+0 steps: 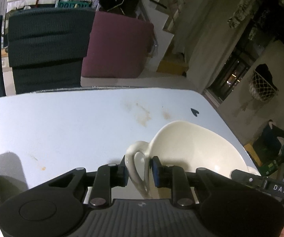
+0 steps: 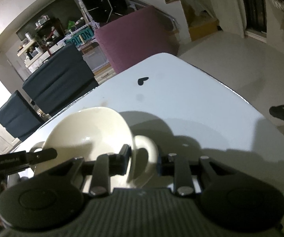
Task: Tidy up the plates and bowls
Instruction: 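Lift the cream two-handled bowl off the table with both tools, then carry the cream bowl with both tools toward the white dark-rimmed plate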
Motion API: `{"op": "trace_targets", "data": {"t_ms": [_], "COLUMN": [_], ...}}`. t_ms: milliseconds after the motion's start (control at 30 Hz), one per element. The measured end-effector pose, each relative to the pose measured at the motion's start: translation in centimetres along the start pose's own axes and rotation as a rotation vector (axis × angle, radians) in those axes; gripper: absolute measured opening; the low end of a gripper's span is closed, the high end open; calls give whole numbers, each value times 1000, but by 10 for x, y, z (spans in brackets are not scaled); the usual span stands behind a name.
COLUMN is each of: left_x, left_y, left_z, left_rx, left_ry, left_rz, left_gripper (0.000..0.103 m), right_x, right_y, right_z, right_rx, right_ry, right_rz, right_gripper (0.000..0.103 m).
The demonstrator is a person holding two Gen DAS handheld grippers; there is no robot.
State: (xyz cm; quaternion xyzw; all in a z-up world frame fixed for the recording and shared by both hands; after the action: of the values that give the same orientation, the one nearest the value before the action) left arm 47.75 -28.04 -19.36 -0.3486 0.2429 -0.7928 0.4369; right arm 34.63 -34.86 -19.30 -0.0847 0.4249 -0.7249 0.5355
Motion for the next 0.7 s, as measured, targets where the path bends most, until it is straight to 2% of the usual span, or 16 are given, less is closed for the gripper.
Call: {"op": "trace_targets", "data": {"t_ms": [333,700], "left_x": [10,14], "left_y": [-40,-127], "left_z": [7,5], "left_rx": [64,104], "left_ry": [-13,-44], "left_rz": [4,53], "left_gripper": [25,25], "right_x": [-8,-33], "right_y": [-25,-84], "right_z": [6,0], "right_rx": [56,87], "right_ry": [-34,-86], "right_rz": [36,100], "right_gripper": [29,29]}}
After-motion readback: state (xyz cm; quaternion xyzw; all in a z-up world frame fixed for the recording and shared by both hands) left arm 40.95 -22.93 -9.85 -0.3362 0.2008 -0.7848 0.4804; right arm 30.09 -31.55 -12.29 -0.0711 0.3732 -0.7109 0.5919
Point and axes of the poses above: each gripper's, at about its wrist camera, not at the fingertips, and y roughly the way its jaws point, x to its right, z to its top, the point moved 5 cm from there along y, roughly the way its jaws point, and after that the axes turned 1 degree about -x, right-handed, at the moved point
